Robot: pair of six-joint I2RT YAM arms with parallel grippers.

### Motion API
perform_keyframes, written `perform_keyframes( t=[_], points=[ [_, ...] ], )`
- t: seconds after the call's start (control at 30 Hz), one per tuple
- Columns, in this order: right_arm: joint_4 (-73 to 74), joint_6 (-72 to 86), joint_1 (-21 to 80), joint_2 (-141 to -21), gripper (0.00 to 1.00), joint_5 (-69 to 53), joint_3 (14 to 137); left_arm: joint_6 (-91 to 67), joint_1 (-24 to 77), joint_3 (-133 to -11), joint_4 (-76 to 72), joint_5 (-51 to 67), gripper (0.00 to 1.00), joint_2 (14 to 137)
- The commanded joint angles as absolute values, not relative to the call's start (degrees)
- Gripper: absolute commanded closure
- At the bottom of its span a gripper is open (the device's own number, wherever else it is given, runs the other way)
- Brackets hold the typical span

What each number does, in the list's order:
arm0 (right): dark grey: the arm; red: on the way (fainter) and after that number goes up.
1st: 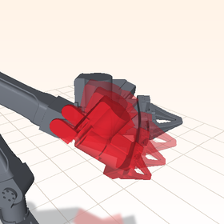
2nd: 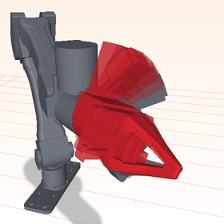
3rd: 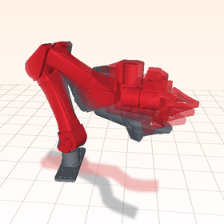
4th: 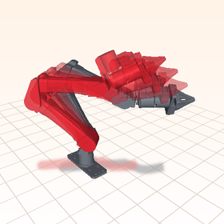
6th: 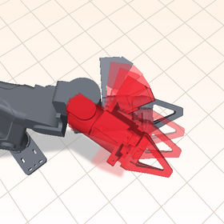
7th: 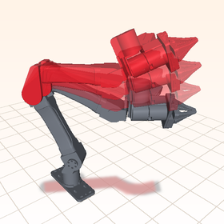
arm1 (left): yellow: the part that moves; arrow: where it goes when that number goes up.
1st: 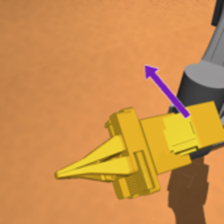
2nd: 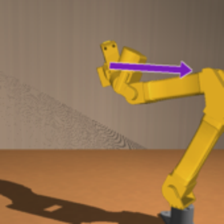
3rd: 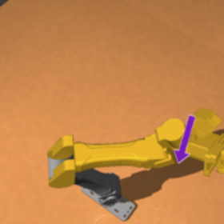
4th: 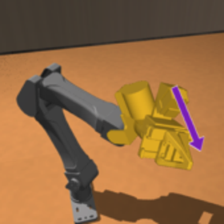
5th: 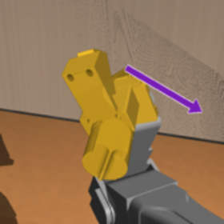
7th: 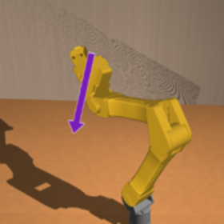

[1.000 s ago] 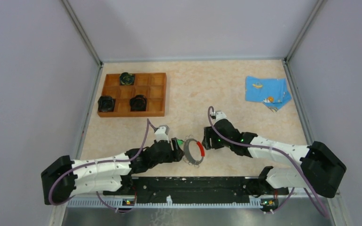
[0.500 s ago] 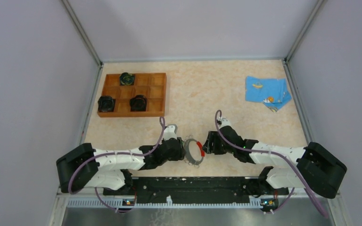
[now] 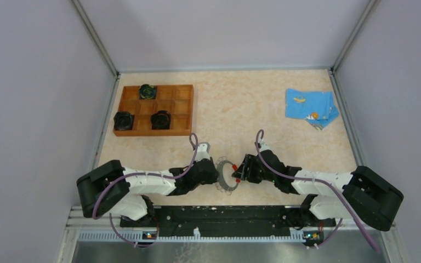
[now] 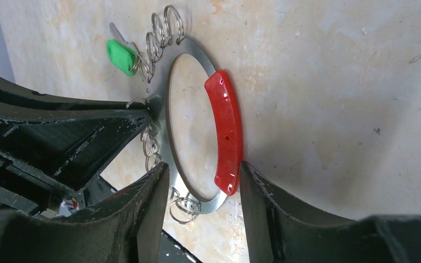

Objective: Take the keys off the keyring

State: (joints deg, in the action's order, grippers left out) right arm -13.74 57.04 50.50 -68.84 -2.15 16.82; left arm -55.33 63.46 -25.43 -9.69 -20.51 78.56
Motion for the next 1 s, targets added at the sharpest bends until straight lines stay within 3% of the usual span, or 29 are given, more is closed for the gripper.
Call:
perform_keyframes(
  t=[0.0, 0.37, 0.8, 0.87, 0.97],
  points=[
    [-20.59, 60.87, 51.13, -68.05, 0.52, -5.88, 17.29, -56.82, 63.59, -22.99, -7.14, -17.75, 0.81, 81.26],
    [-22.70, 62.08, 51.16, -56.45, 0.53, -7.95, 19.84, -57.46, 63.56, -20.68, -9.01, -16.98, 0.90, 80.30],
    [-34.73, 63.50, 52.27, -70.76, 0.59, -12.21, 23.20, -59.24, 63.10, -16.30, -12.43, -15.26, 0.86, 72.18],
    [-32.86, 62.02, 52.38, -70.66, 0.60, -10.98, 23.98, -59.97, 62.74, -15.65, -10.46, -15.73, 0.86, 69.22],
    [-16.81, 56.90, 52.38, -66.37, 0.59, -3.94, 26.59, -60.09, 62.61, -15.43, -7.61, -16.38, 0.81, 65.46]
  ],
)
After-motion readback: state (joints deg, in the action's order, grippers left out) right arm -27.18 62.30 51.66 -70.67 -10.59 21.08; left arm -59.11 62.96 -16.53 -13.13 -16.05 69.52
